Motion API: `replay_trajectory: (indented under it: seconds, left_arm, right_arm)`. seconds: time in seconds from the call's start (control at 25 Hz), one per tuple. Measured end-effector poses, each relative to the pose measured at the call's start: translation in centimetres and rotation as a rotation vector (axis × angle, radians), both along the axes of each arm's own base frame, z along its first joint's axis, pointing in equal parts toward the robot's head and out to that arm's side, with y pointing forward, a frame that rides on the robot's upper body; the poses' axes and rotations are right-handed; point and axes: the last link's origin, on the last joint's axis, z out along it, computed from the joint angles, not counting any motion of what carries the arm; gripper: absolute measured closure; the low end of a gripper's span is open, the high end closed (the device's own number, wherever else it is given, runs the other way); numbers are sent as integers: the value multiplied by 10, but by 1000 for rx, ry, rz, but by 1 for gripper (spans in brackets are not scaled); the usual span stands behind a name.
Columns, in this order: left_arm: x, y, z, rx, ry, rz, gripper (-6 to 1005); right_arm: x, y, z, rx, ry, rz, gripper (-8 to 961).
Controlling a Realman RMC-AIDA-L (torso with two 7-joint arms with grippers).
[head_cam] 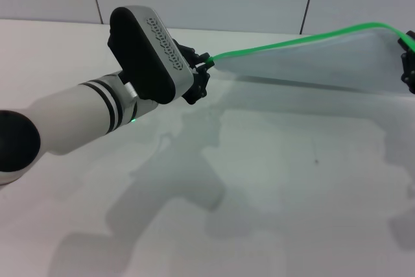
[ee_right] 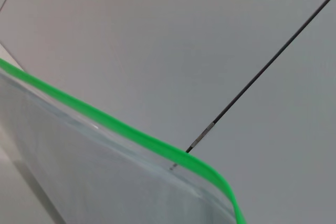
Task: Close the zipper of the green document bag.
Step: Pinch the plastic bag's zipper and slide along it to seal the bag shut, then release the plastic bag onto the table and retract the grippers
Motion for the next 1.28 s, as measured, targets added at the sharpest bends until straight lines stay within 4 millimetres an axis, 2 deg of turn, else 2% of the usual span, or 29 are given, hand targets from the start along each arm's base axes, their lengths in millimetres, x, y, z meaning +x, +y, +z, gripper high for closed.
replay_trajectory:
  seconds: [0.4,0.56,0.84,1.12,1.28]
  left_arm:
    - [1,1,0,4,-1,-2,879]
    - [1,5,4,57,-21,9,852]
    - [2,7,5,73,-53,29,799]
    - [3,9,8,94,-59,29,710]
    - [8,8,15,166,-127,51,672]
  right_arm:
    - [-1,1,-4,-3,-12,13,727]
    - [4,2,-10,-8,-22,12,722]
    - [5,4,-4,41,34,5,714]
    - [6,-2,7,132,91,19,566]
    - [0,-7,9,202,198,48,481]
